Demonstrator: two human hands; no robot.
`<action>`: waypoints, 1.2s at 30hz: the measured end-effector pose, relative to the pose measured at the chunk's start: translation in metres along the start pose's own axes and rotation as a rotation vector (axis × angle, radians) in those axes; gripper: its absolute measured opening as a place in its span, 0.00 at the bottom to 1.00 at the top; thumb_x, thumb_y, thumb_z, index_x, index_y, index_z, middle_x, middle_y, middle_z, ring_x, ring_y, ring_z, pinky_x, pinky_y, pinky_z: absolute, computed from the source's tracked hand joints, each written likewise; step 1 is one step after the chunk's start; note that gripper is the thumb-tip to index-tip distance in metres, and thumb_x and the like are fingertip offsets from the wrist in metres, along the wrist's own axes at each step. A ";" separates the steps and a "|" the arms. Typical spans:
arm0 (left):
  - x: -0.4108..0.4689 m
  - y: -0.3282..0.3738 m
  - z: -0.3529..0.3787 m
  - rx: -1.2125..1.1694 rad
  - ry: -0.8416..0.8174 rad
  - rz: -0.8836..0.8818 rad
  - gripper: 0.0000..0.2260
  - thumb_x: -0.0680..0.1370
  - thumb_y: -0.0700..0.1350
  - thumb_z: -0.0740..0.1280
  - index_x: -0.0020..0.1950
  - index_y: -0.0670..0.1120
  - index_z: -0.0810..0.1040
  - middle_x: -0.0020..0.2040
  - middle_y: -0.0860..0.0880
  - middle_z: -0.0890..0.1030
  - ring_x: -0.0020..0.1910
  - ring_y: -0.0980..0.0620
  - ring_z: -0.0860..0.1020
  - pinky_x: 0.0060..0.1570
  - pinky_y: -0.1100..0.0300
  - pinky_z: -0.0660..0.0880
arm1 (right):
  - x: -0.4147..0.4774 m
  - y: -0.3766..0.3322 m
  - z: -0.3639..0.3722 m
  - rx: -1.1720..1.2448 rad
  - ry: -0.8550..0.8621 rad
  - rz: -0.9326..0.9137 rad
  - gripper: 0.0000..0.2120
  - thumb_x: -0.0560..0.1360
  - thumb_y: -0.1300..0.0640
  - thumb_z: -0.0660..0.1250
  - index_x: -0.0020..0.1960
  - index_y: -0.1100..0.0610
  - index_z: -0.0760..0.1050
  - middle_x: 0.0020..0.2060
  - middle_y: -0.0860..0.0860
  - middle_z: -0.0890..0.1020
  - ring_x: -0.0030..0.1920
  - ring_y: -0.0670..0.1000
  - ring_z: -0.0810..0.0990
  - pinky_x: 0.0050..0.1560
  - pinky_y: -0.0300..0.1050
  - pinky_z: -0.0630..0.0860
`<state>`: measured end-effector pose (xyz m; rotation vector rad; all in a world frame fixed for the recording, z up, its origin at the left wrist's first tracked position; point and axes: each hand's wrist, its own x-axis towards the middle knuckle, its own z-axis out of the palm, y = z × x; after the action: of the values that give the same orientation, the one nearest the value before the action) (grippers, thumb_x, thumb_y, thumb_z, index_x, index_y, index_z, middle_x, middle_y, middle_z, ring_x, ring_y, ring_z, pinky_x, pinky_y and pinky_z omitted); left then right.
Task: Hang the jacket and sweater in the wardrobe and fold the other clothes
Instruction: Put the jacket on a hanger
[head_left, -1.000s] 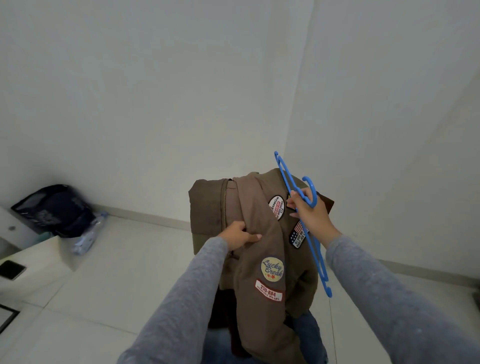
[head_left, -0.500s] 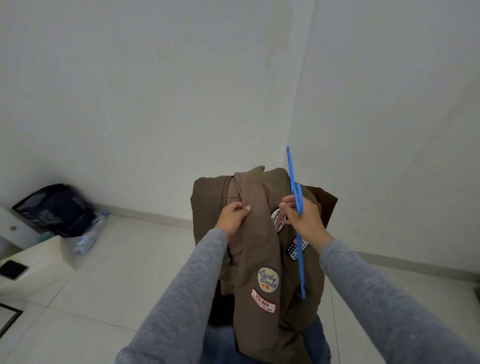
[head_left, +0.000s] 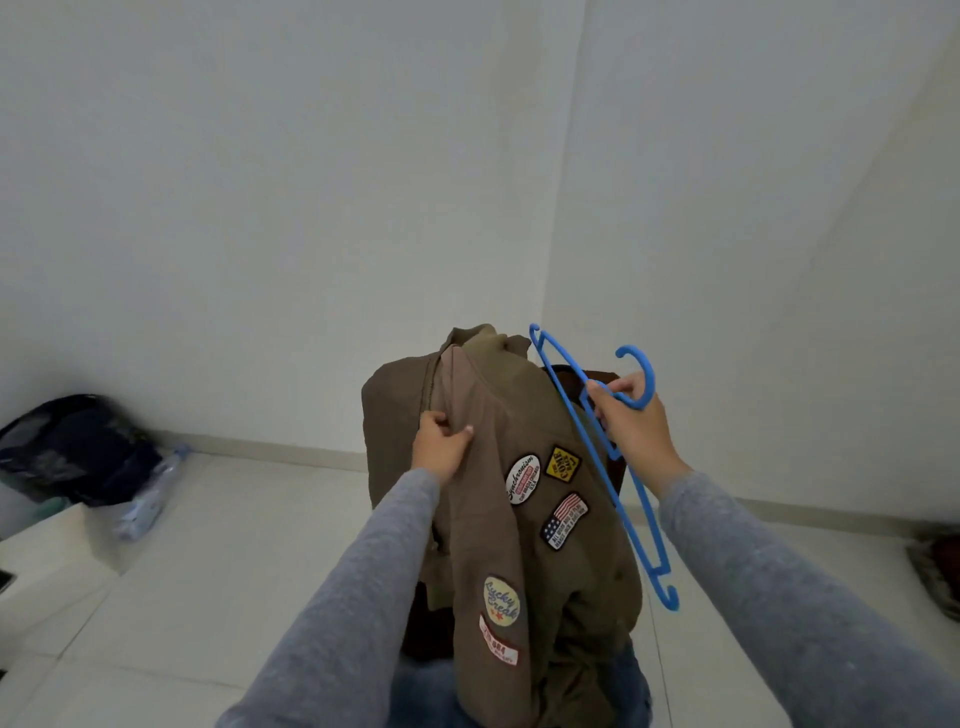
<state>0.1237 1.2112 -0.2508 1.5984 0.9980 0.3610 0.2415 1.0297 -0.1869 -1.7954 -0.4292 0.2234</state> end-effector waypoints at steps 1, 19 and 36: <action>0.000 0.011 0.008 -0.013 0.008 0.024 0.28 0.76 0.48 0.69 0.71 0.41 0.62 0.67 0.43 0.69 0.65 0.45 0.70 0.64 0.54 0.66 | 0.000 -0.001 -0.004 0.017 0.025 0.014 0.12 0.77 0.52 0.65 0.38 0.56 0.69 0.32 0.52 0.75 0.31 0.49 0.72 0.35 0.44 0.71; 0.017 0.072 0.093 0.503 0.102 -0.060 0.36 0.75 0.60 0.65 0.71 0.37 0.57 0.67 0.40 0.65 0.65 0.41 0.68 0.57 0.47 0.71 | -0.038 0.004 -0.052 0.083 0.148 -0.006 0.08 0.76 0.60 0.67 0.40 0.57 0.71 0.32 0.54 0.79 0.28 0.44 0.75 0.33 0.36 0.73; -0.062 0.107 -0.003 -0.307 0.034 0.130 0.07 0.81 0.41 0.56 0.59 0.43 0.66 0.57 0.39 0.74 0.58 0.41 0.75 0.60 0.46 0.73 | -0.073 -0.037 -0.064 0.153 -0.068 0.035 0.05 0.79 0.61 0.61 0.54 0.60 0.73 0.42 0.57 0.80 0.38 0.49 0.79 0.38 0.40 0.78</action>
<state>0.1283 1.1690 -0.1352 1.3831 0.8212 0.6024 0.1922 0.9518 -0.1401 -1.6500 -0.4183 0.3341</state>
